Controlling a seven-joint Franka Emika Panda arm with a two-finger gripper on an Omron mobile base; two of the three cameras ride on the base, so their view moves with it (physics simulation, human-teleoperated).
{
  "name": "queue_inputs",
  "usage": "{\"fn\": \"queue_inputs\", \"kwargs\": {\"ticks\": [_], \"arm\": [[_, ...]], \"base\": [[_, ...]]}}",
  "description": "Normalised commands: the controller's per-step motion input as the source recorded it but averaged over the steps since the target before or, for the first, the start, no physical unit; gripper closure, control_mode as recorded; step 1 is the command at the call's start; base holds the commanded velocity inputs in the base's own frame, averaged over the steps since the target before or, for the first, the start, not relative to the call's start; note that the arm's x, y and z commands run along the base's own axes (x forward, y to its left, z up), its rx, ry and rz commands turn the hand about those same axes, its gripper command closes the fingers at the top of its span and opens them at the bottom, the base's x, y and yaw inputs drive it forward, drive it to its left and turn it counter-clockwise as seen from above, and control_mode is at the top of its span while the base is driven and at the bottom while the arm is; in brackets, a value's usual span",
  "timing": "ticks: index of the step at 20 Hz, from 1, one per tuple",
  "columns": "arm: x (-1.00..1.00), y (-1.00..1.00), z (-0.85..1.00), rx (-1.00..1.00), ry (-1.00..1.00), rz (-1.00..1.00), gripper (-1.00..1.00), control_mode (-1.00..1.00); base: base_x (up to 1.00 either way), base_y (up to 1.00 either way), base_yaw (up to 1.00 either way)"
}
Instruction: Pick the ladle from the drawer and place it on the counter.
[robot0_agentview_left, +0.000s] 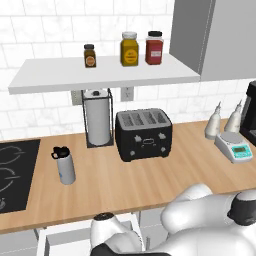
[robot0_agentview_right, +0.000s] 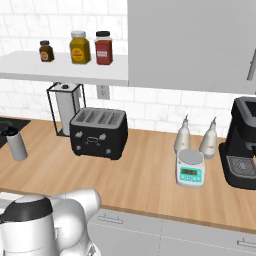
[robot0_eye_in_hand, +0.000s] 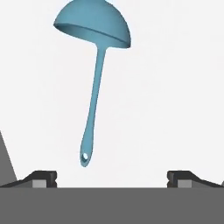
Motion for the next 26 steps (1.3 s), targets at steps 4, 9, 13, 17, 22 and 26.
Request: {"fn": "queue_inputs", "kwargs": {"ticks": [4,9,13,17,22,26], "arm": [[0.39,0.00,0.19,0.00,-0.21,0.05,-1.00,-1.00],[0.77,0.02,0.01,0.00,-0.11,0.01,-1.00,-1.00],[0.99,0.23,-0.01,0.00,-0.01,0.00,-1.00,-1.00],[0.39,0.53,-0.21,-0.01,0.00,0.01,-1.00,-1.00],[-0.02,0.57,-0.32,-0.05,0.00,0.03,-1.00,-1.00],[0.00,0.13,-0.23,-0.01,0.00,0.00,-1.00,-1.00]], "base": [[0.00,0.00,0.00],[0.00,0.00,0.00],[0.00,0.00,0.00],[0.00,0.00,0.00],[0.00,0.00,0.00],[0.00,0.00,0.00]]}}
